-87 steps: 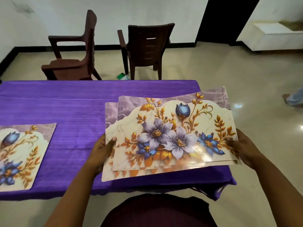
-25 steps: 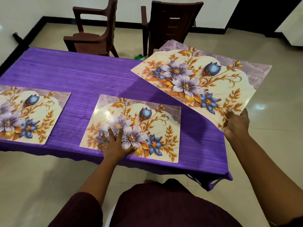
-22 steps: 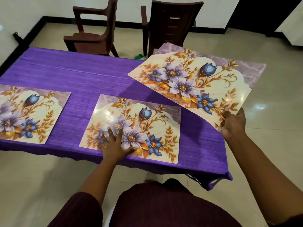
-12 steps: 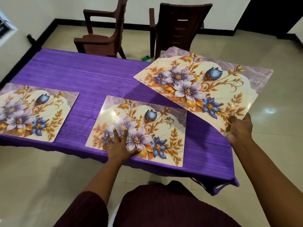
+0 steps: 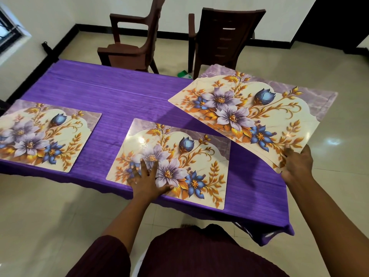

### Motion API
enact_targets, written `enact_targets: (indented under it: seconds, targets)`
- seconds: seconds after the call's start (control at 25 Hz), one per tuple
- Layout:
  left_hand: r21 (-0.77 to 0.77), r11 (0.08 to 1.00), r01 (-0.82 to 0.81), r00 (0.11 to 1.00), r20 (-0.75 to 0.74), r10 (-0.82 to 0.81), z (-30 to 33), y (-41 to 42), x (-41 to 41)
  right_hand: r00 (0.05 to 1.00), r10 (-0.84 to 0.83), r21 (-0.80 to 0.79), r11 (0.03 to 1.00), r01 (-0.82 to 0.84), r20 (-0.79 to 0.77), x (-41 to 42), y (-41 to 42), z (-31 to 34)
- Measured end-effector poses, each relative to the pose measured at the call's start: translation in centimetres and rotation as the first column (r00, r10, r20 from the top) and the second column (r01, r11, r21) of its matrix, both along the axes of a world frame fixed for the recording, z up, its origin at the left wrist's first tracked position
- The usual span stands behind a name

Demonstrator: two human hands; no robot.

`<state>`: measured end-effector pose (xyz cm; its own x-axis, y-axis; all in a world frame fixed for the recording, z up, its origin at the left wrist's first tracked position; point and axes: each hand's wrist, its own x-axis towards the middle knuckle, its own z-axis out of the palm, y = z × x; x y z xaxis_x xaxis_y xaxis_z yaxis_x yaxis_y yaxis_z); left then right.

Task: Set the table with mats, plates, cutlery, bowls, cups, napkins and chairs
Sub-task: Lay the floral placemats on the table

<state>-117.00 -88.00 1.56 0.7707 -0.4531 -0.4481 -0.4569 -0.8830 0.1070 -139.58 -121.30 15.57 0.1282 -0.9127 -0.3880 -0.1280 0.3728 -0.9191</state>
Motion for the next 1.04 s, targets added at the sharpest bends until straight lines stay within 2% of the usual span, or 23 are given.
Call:
enact_targets:
  seconds: [1.04]
  targets:
    - [0.026,0.999,0.019,1.000,0.024,-0.019,0.8,0.6,0.2,0.999,-0.032,0.015,0.999,0.032,0.009,0.3,1.0,-0.4]
